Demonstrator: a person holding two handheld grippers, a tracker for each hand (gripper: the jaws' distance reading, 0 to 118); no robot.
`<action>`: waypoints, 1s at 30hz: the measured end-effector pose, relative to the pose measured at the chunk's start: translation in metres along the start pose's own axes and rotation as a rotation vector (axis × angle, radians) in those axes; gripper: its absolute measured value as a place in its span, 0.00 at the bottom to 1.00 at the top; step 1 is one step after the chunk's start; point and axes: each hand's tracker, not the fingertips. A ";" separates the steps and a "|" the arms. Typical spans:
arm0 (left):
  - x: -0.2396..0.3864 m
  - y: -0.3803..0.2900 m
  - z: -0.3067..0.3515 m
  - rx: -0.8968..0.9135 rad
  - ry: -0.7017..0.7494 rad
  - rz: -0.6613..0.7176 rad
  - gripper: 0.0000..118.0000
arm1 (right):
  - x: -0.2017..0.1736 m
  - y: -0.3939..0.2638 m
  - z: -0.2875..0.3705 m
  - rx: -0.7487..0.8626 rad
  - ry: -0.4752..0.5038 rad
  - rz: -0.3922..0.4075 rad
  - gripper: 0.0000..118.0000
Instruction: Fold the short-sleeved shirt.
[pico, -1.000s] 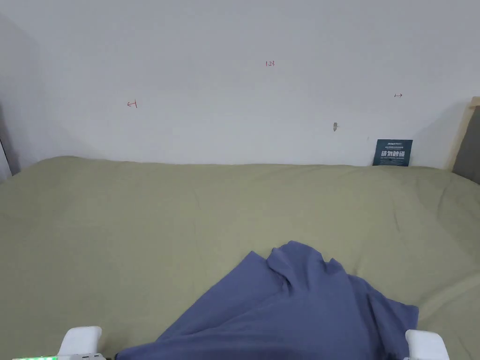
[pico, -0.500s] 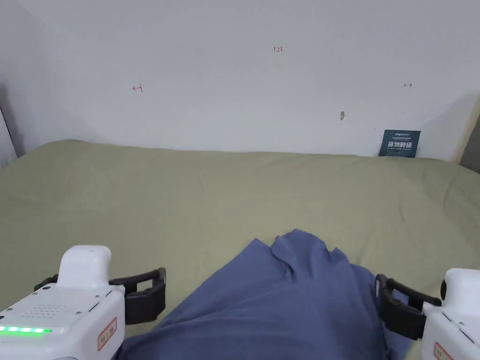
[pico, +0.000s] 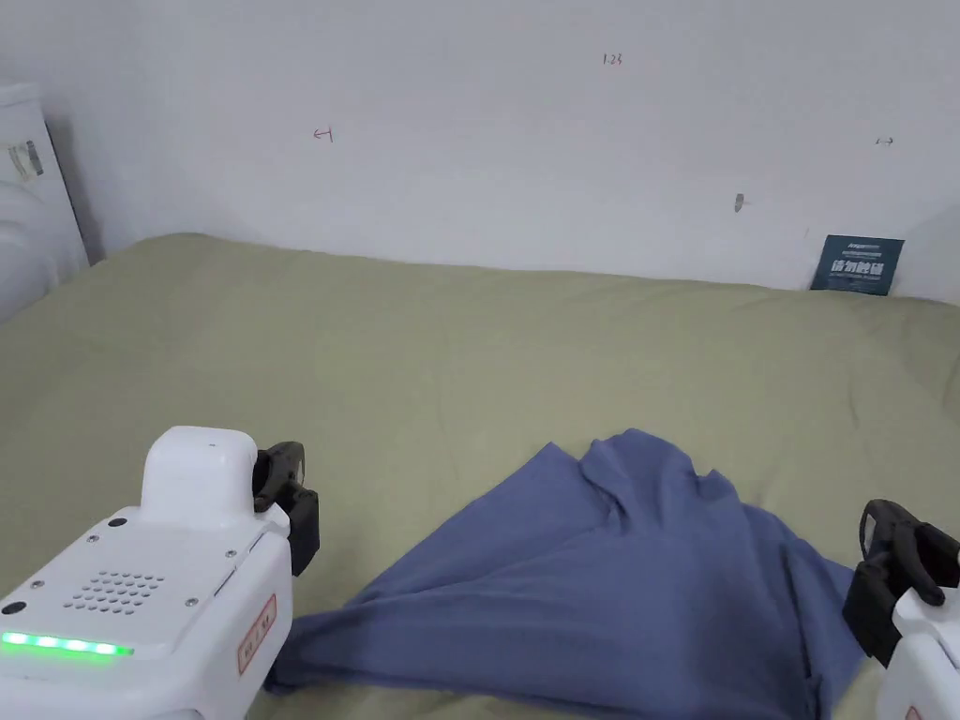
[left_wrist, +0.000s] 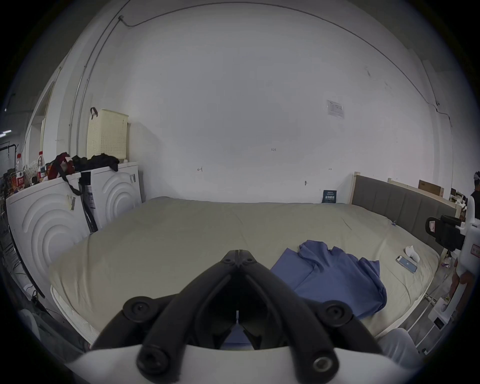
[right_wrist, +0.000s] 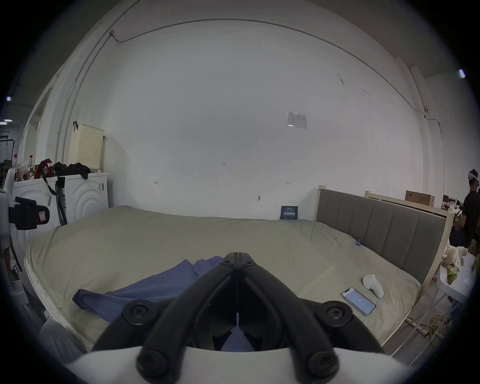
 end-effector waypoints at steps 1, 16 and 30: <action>-0.004 0.001 -0.002 -0.050 0.007 -0.013 0.00 | 0.000 -0.002 0.000 -0.006 0.006 -0.007 0.01; -0.070 -0.096 -0.114 -0.708 -0.101 0.138 1.00 | -0.019 -0.070 -0.017 -0.314 0.083 -0.068 0.01; -0.063 -0.116 -0.150 -0.769 -0.182 0.116 0.01 | -0.003 -0.078 -0.055 -0.471 0.102 -0.044 0.01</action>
